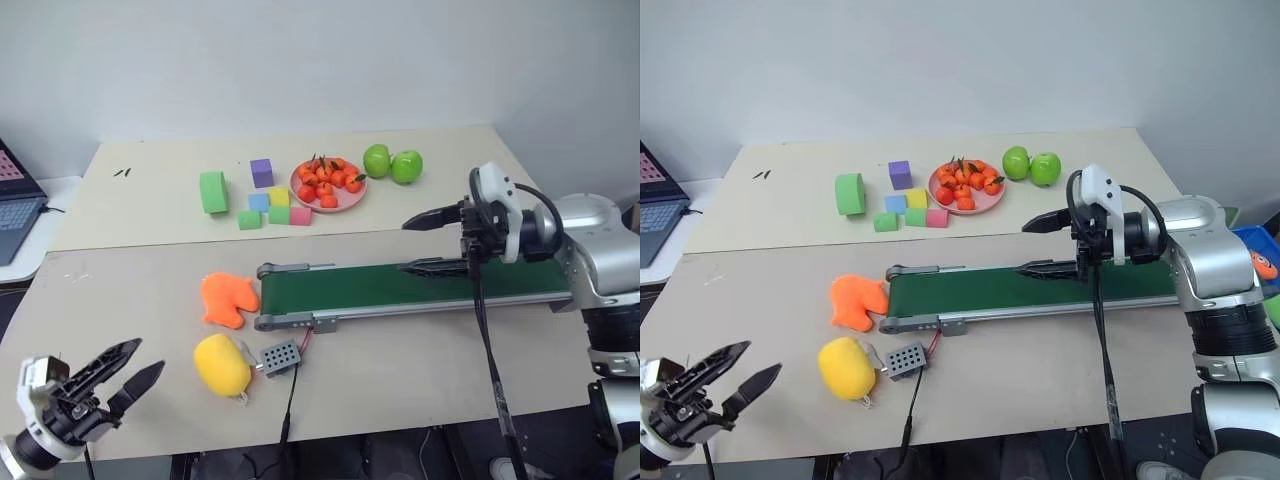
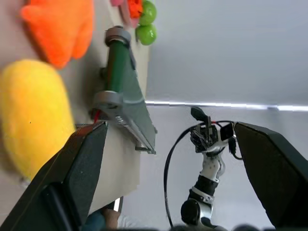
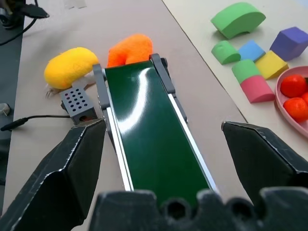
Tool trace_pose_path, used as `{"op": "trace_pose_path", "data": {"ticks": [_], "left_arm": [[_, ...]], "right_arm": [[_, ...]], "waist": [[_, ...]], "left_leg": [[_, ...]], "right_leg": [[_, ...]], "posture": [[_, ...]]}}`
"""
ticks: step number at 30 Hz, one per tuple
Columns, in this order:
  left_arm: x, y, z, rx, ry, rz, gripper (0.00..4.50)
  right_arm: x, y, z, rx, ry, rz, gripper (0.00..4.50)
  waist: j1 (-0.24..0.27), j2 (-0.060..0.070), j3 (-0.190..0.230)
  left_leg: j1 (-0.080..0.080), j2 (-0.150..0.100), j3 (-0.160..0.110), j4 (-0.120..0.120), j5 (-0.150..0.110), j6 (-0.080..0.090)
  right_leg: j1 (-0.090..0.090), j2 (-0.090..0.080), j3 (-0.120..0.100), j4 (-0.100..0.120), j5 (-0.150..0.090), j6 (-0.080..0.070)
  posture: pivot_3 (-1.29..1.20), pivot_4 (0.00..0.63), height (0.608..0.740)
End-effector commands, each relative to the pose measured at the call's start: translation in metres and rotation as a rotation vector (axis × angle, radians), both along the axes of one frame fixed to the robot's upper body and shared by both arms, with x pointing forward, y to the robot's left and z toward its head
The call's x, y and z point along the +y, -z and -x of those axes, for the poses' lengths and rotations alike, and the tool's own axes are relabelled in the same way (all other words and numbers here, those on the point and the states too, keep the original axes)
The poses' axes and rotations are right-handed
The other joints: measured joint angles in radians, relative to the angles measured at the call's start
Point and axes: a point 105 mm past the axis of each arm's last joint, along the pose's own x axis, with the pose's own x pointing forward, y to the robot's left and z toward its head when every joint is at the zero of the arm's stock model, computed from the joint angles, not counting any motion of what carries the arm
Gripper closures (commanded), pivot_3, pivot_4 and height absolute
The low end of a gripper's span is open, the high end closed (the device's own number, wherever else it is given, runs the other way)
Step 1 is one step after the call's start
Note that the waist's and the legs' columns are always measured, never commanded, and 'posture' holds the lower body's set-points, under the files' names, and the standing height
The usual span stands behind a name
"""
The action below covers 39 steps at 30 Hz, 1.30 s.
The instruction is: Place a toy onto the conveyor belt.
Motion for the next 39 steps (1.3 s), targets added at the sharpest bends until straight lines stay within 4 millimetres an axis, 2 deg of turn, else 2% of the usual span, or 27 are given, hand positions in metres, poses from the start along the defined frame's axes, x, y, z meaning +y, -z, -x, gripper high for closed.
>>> {"op": "trace_pose_path", "data": {"ticks": [1, 5, 10, 14, 17, 23, 28, 33, 39], "left_arm": [[-0.003, 0.009, -0.004, 0.045, -0.009, 0.005, 0.03], [-0.007, 0.026, -0.016, 0.104, -0.010, -0.029, 0.03], [-0.016, 0.034, -0.025, 0.122, 0.028, -0.062, 0.03], [-0.013, 0.041, -0.029, 0.152, 0.032, -0.098, 0.03], [-0.011, 0.040, -0.028, 0.148, 0.035, -0.098, 0.03], [0.008, 0.034, -0.023, 0.154, -0.002, -0.114, 0.03], [0.000, 0.043, -0.020, 0.184, 0.051, -0.131, 0.03], [-0.004, 0.044, -0.028, 0.174, 0.075, -0.133, 0.03], [-0.011, 0.057, -0.036, 0.202, 0.133, -0.182, 0.03]], "right_arm": [[-0.002, -0.019, 0.004, -0.079, 0.002, 0.003, 0.00], [-0.006, -0.022, 0.005, -0.092, 0.018, 0.012, 0.00], [-0.009, -0.025, 0.006, -0.102, 0.037, 0.020, 0.00], [-0.012, -0.025, 0.009, -0.108, 0.059, 0.023, 0.00], [-0.014, -0.025, 0.011, -0.110, 0.071, 0.026, 0.00], [-0.018, -0.022, 0.013, -0.107, 0.096, 0.031, 0.00], [-0.018, -0.025, 0.012, -0.125, 0.106, 0.034, 0.00], [-0.020, -0.026, 0.014, -0.129, 0.123, 0.025, 0.00], [-0.022, -0.025, 0.017, -0.135, 0.151, 0.022, 0.00]], "waist": [[0.002, 0.000, 0.000], [0.003, 0.000, 0.000], [0.003, 0.000, 0.000], [0.001, 0.000, 0.000], [0.000, 0.000, 0.000], [0.000, 0.000, 0.000], [0.001, 0.000, 0.000], [0.002, 0.000, 0.000], [0.004, 0.000, 0.000]], "left_leg": [[0.001, 0.000, 0.000, 0.000, 0.000, 0.000], [0.004, 0.000, 0.001, 0.000, -0.001, 0.001], [0.004, 0.000, 0.001, -0.001, -0.001, 0.001], [0.004, 0.000, 0.002, -0.001, -0.001, 0.001], [0.004, 0.000, 0.002, -0.001, -0.001, 0.001], [0.004, 0.001, 0.003, -0.001, -0.001, 0.001], [0.004, 0.000, 0.003, -0.001, -0.001, 0.002], [0.004, 0.000, 0.003, -0.001, -0.001, 0.002], [0.004, 0.000, 0.003, -0.001, -0.001, 0.002]], "right_leg": [[0.001, 0.000, 0.000, 0.000, 0.000, 0.000], [0.003, 0.000, 0.001, 0.000, 0.000, 0.000], [0.003, 0.000, 0.001, 0.000, 0.000, 0.000], [0.003, 0.000, 0.001, 0.000, 0.000, 0.000], [0.003, 0.000, 0.001, 0.000, 0.000, 0.000], [0.002, 0.000, 0.002, 0.000, 0.000, 0.000], [0.002, 0.000, 0.002, 0.000, 0.000, 0.000], [0.002, 0.000, 0.002, 0.000, 0.000, 0.000], [0.002, 0.000, 0.002, 0.000, 0.000, 0.000]], "posture": [[0.00, 0.150, 0.740], [0.00, 0.150, 0.740], [0.00, 0.150, 0.740], [0.00, 0.150, 0.740], [0.00, 0.150, 0.740], [0.00, 0.150, 0.740], [0.00, 0.150, 0.740], [0.00, 0.150, 0.740], [0.00, 0.150, 0.740]]}}
